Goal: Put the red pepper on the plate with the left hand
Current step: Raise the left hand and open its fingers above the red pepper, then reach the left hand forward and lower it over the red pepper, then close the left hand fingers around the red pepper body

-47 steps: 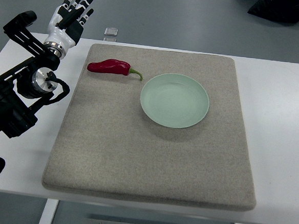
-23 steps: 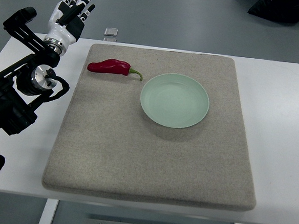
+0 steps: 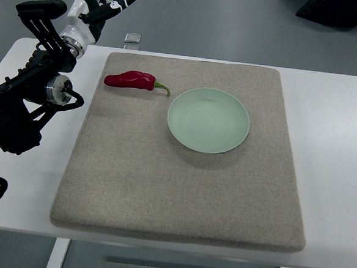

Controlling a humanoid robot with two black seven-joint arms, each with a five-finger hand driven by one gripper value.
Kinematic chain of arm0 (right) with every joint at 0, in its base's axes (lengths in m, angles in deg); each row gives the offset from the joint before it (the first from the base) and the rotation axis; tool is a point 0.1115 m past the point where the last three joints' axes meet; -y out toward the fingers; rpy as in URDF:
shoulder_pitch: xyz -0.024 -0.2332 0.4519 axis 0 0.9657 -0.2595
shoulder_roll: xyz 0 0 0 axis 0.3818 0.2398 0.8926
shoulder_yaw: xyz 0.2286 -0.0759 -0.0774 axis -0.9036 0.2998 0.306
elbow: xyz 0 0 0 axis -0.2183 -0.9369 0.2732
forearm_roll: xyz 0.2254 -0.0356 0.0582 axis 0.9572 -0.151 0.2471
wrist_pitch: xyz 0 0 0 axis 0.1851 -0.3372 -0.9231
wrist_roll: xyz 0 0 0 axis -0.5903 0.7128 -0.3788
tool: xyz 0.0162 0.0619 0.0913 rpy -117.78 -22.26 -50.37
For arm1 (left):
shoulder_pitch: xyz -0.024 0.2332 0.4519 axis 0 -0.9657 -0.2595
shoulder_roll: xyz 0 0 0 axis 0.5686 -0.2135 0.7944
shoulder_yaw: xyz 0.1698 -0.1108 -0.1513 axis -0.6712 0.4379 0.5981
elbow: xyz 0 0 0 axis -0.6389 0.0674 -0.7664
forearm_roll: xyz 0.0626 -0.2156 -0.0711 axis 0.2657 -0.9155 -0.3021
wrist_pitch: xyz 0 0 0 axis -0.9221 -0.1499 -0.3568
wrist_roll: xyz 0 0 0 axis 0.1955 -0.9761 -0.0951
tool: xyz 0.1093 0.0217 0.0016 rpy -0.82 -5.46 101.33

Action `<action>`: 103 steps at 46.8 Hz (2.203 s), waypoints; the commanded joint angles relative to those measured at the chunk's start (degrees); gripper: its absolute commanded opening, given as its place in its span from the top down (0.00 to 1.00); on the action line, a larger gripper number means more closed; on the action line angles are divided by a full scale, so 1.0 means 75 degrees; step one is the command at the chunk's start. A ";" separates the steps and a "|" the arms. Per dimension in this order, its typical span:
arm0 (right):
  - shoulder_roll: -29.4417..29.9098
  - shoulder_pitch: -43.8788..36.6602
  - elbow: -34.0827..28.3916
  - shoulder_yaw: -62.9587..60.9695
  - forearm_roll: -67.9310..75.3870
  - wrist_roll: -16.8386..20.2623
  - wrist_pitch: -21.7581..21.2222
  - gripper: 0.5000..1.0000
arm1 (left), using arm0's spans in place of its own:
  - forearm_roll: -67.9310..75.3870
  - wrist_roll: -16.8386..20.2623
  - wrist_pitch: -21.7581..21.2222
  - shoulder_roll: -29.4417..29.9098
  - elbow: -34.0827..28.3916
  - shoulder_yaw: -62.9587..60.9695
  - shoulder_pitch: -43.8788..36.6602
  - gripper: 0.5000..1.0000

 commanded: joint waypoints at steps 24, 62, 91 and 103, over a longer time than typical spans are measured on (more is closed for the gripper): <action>0.0000 0.0000 0.0000 0.0000 0.0000 0.0000 0.0000 0.14 | 0.1315 -0.0012 -0.0359 -0.0025 -0.0515 -0.1522 0.0503 0.03; 0.0000 0.0000 0.0000 0.0000 0.0000 0.0000 0.0000 0.14 | 0.7000 -0.0129 -0.0828 0.0034 -0.1171 -0.2600 0.0925 0.03; 0.0000 0.0000 0.0000 0.0000 0.0000 0.0000 0.0000 0.14 | 0.7598 -0.0140 -0.0817 0.0057 -0.2156 -0.3421 0.1218 0.05; 0.0000 0.0000 0.0000 0.0000 0.0000 0.0000 0.0000 0.14 | 0.7598 -0.0140 -0.0817 0.0093 -0.2144 -0.3807 0.1218 0.06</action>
